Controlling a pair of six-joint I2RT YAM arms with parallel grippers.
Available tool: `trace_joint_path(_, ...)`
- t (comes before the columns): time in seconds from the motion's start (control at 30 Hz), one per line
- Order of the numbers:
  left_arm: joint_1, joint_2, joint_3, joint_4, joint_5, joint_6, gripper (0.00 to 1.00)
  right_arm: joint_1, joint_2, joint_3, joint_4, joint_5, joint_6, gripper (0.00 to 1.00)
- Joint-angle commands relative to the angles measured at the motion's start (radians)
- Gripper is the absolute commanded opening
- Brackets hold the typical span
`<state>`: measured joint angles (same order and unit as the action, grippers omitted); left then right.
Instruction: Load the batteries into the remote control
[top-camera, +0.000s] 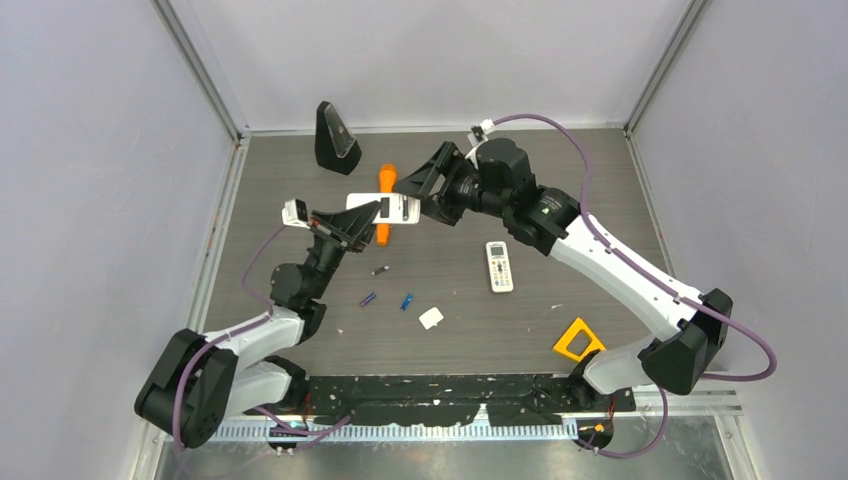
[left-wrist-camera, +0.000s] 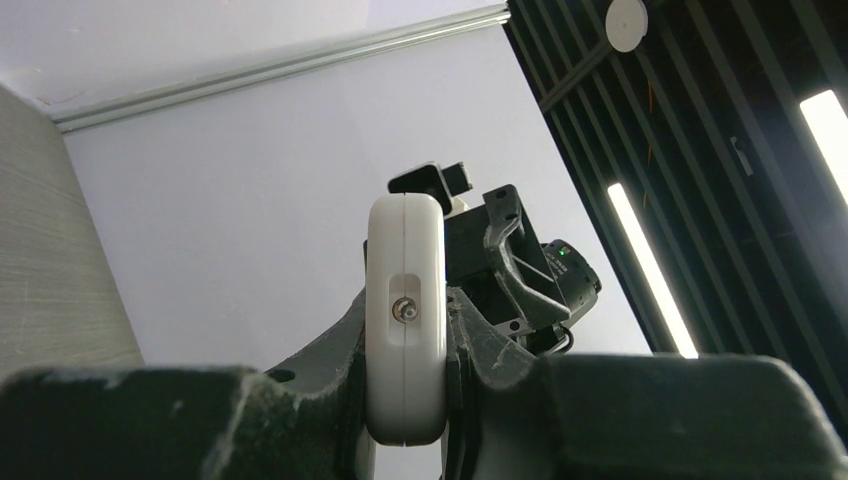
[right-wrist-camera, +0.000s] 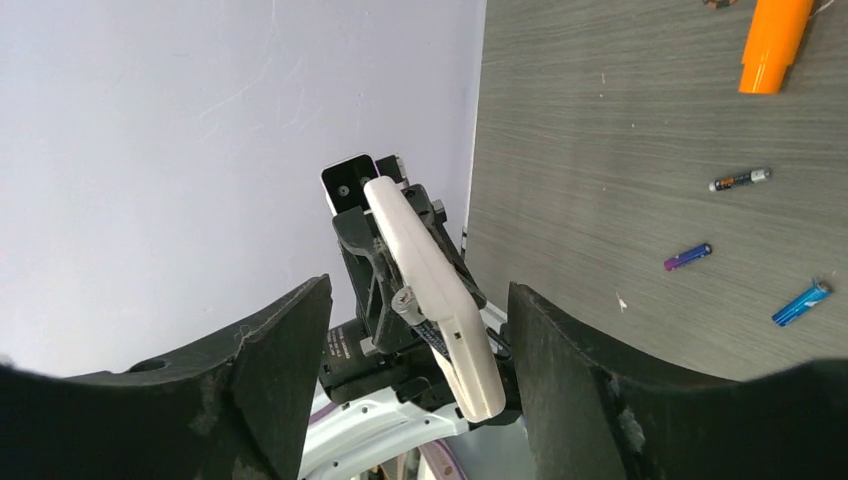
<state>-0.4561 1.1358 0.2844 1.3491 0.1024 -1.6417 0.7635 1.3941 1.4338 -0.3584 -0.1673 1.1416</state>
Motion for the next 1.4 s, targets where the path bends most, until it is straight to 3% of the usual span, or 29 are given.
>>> trace_joint_path(0.0,-0.003,0.024,-0.001,0.132,0.020,0.006,0.00,-0.007,0.001,-0.016,0.080,-0.035,0.084,0.69)
trace_joint_path(0.43,-0.001,0.032,0.011,0.140,0.010,0.002,0.00,-0.013,-0.033,-0.110,0.144,-0.018,0.170,0.59)
trace_joint_path(1.37,-0.003,0.025,0.024,0.140,-0.042,-0.058,0.00,-0.023,-0.052,-0.236,0.312,-0.097,0.275,0.53)
